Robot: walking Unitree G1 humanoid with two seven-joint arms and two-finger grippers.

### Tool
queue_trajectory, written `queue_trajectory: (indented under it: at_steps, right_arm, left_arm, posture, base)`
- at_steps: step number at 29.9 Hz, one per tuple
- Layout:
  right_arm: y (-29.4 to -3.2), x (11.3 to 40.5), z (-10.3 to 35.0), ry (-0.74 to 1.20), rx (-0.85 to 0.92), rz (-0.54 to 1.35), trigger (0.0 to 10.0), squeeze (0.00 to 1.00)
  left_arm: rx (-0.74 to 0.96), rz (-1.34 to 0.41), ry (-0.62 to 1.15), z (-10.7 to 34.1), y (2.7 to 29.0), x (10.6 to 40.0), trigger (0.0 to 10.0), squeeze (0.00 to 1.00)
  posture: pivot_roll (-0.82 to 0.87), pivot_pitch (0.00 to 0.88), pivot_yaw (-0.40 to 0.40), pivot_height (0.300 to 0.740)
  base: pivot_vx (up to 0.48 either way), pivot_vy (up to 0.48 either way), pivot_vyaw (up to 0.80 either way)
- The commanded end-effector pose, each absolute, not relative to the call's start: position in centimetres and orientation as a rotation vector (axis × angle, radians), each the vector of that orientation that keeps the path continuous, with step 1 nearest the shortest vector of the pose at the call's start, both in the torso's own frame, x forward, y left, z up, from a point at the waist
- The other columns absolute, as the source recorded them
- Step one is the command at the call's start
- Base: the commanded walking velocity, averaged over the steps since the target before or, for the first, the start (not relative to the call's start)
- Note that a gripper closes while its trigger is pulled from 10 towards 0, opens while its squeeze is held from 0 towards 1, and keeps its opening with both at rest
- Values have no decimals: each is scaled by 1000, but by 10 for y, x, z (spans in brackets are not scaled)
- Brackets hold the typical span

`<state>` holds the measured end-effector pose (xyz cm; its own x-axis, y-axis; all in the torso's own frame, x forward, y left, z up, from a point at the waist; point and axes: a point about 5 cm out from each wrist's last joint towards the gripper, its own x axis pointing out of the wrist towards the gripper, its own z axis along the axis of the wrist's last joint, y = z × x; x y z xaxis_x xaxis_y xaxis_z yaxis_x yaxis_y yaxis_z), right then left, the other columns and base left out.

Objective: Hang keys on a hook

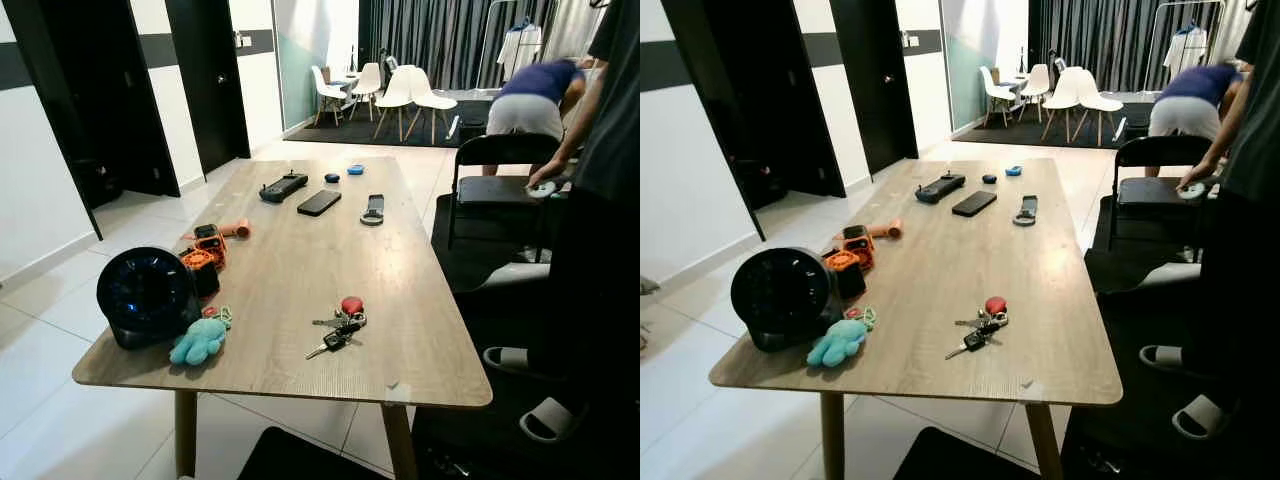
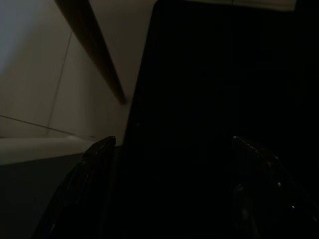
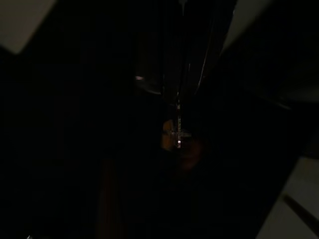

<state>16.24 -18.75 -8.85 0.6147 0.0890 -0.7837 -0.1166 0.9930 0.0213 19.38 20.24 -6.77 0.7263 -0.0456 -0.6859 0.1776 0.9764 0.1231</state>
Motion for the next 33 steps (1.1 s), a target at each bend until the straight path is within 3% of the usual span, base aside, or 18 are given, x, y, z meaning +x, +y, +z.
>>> queue_trajectory:
  at_steps: [1, 12, 20, 33]
  right_arm:
    - [-191, 168, -85, 882, -59, 142, 10000, 0]
    - [-204, 188, -74, 861, -147, 203, 10000, 0]
    - [-205, 191, -73, 846, -49, 101, 10000, 0]
    - [-206, 184, -76, 833, 9, 21, 10000, 0]
  left_arm:
    - [163, -94, 769, -73, 201, 185, 10000, 0]
    - [155, -117, 732, -73, 178, 188, 10000, 0]
    - [126, -198, 675, -69, 165, 192, 10000, 0]
    - [86, -202, 604, -61, 168, 200, 10000, 0]
  posture:
    - [84, 37, -48, 740]
    - [87, 23, -141, 740]
    - [82, 14, -129, 740]
    - [73, 7, -76, 740]
  base:
    - [0, 0, 0]
    - [0, 0, 0]
    - [0, 0, 0]
    - [0, 0, 0]
